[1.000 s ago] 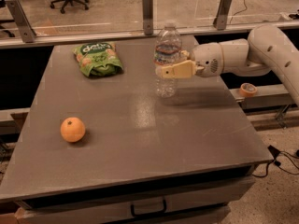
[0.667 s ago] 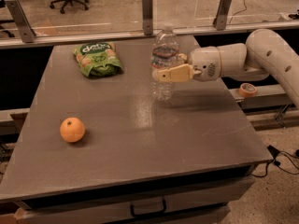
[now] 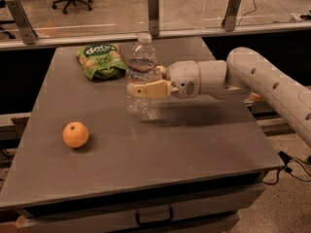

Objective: Move water bottle near orange

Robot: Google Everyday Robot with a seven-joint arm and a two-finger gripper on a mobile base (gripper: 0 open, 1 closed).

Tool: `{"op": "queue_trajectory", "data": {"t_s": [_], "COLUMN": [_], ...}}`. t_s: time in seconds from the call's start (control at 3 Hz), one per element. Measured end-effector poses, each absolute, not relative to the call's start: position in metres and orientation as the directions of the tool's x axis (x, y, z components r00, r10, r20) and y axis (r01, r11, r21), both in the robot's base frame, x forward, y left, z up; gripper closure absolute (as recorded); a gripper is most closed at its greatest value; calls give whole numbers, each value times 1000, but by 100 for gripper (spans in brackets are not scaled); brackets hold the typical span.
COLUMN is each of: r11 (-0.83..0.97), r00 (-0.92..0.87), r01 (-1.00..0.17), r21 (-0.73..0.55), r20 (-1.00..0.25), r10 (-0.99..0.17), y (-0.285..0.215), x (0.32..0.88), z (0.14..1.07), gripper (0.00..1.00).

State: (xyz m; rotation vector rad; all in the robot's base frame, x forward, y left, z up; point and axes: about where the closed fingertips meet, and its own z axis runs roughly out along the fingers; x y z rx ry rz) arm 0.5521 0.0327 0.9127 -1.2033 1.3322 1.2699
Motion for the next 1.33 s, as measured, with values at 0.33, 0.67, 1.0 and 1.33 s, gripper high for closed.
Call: {"op": "queue_trajectory", "data": {"t_s": [0.33,0.67,1.0,1.33], "r11": [-49,-90,-124,-133], "r00": [-98,-82,-93,-107], "r01": [-994,-993,-988,-985], "r21": [99,80,90,107], "r20": [-995,-996,-995,-994], "r10": [-13,27,19,-6], "y": [72,103,129,140], "x": [541,533,520,509], "z": [916,927,925,916], "gripper": [100,100,83,60]}}
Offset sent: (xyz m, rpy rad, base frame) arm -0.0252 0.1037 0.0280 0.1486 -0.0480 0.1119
